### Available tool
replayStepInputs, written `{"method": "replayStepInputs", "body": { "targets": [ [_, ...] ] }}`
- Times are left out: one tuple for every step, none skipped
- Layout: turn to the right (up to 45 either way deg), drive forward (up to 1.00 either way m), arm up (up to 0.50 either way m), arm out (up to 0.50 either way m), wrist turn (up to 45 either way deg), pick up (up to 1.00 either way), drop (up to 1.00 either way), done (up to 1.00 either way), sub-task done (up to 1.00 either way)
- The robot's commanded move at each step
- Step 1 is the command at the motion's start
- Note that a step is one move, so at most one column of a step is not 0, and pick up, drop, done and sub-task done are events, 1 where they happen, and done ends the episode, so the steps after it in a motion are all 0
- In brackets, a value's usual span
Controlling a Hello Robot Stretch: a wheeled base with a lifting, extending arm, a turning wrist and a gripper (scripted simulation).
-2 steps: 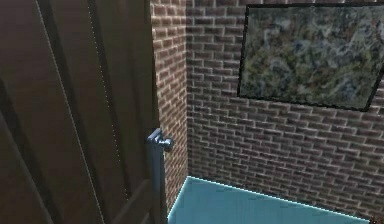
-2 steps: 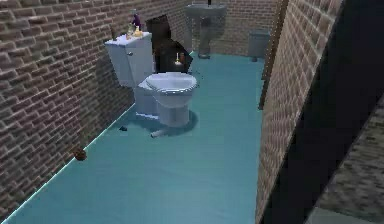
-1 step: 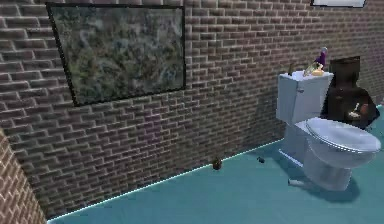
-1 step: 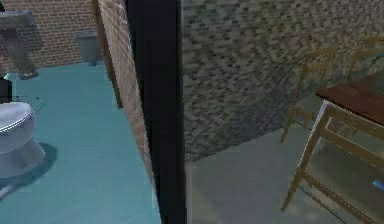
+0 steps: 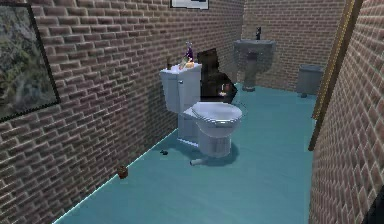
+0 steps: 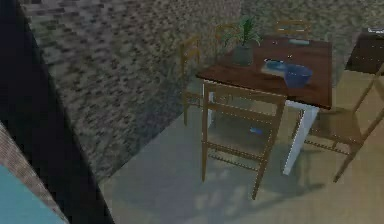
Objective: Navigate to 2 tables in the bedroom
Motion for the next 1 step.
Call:
{"method": "replayStepInputs", "body": {
  "targets": [
    [0.0,0.35,0.00,0.00,0.0,0.00,0.00,0.00,0.00]
  ]
}}
